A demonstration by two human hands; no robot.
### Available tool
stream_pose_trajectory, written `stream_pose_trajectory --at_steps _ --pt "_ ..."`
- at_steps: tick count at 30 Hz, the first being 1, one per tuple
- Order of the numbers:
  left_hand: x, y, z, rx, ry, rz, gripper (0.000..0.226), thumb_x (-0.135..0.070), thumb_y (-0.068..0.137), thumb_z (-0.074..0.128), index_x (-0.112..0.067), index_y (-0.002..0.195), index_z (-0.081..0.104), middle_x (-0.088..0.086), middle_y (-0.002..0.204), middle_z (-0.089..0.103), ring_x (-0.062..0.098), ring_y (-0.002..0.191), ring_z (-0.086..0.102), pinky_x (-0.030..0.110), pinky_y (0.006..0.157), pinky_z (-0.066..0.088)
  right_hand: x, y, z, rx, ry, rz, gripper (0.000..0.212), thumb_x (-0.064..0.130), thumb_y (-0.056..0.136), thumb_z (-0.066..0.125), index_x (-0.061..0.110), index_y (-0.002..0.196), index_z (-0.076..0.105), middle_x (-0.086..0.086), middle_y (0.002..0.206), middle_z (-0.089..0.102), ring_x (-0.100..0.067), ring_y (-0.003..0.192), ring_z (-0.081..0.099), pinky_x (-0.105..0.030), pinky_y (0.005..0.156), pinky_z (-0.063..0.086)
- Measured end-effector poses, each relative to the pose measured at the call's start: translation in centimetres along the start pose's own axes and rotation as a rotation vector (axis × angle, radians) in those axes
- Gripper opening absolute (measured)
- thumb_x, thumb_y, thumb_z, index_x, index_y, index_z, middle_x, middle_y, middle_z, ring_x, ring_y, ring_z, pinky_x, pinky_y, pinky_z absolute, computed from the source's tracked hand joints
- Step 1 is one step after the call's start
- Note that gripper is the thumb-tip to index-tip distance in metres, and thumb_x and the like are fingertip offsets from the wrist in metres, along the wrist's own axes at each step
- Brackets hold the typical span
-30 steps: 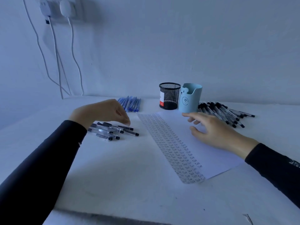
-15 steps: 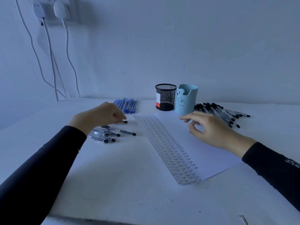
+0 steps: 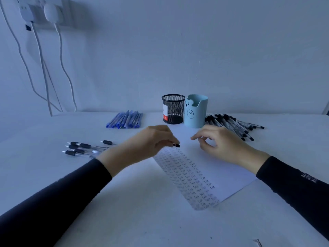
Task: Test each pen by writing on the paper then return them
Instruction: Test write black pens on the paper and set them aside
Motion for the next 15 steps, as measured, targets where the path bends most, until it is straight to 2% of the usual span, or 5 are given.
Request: stream_pose_trajectory --at_steps 5,8,10,12,15 --pt "0.0 0.2 1.5 0.032 0.039 -0.052 0.030 -0.008 0.092 0.062 -0.017 0.121 0.068 0.001 0.126 0.058 0.015 0.095 0.066 0.025 0.086 0.052 1.2 0.1 -0.2 -0.013 0.010 0.086 0.022 0.028 0.091 0.057 0.033 0.104 0.074 0.022 0.092 0.069 0.000 0.086 0.064 -0.038 0.077 0.056" --pt "1.8 -0.4 0.4 0.007 0.070 -0.149 0.031 -0.004 0.091 0.062 -0.015 0.119 0.068 0.001 0.123 0.060 0.014 0.098 0.064 0.012 0.089 0.042 3.7 0.1 0.5 -0.007 -0.040 0.053 0.045 0.060 0.087 0.048 0.033 0.113 0.073 0.024 0.093 0.061 -0.002 0.090 0.055 -0.031 0.078 0.049" --pt "2.9 -0.7 -0.1 0.010 0.107 -0.212 0.030 -0.005 0.092 0.061 -0.016 0.119 0.068 0.000 0.120 0.060 0.015 0.099 0.063 0.015 0.089 0.042 4.4 0.3 1.3 0.112 -0.197 0.071 0.058 0.073 0.083 0.045 0.034 0.119 0.069 0.016 0.101 0.055 -0.007 0.101 0.048 -0.032 0.087 0.041" --pt "3.5 -0.9 -0.3 0.006 0.110 -0.275 0.027 -0.009 0.094 0.059 -0.017 0.119 0.068 -0.001 0.117 0.061 0.014 0.096 0.062 0.024 0.089 0.048 4.2 0.4 1.8 0.151 -0.231 0.067 0.044 0.063 0.086 0.056 0.032 0.112 0.073 0.012 0.104 0.055 -0.011 0.103 0.048 -0.033 0.088 0.040" --pt "3.7 -1.1 -0.3 0.035 0.085 -0.368 0.023 -0.025 0.096 0.056 -0.020 0.116 0.067 -0.004 0.111 0.061 0.010 0.095 0.060 0.029 0.089 0.051 2.9 0.5 1.0 0.034 0.108 0.186 0.016 0.036 0.086 0.072 0.021 0.090 0.076 0.009 0.094 0.062 -0.011 0.088 0.057 -0.029 0.076 0.045"
Point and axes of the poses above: each hand's wrist, its own y-axis towards the middle knuckle, its own z-axis out of the palm, x = y × z, the point moved 3 cm from there along y, towards the middle knuckle
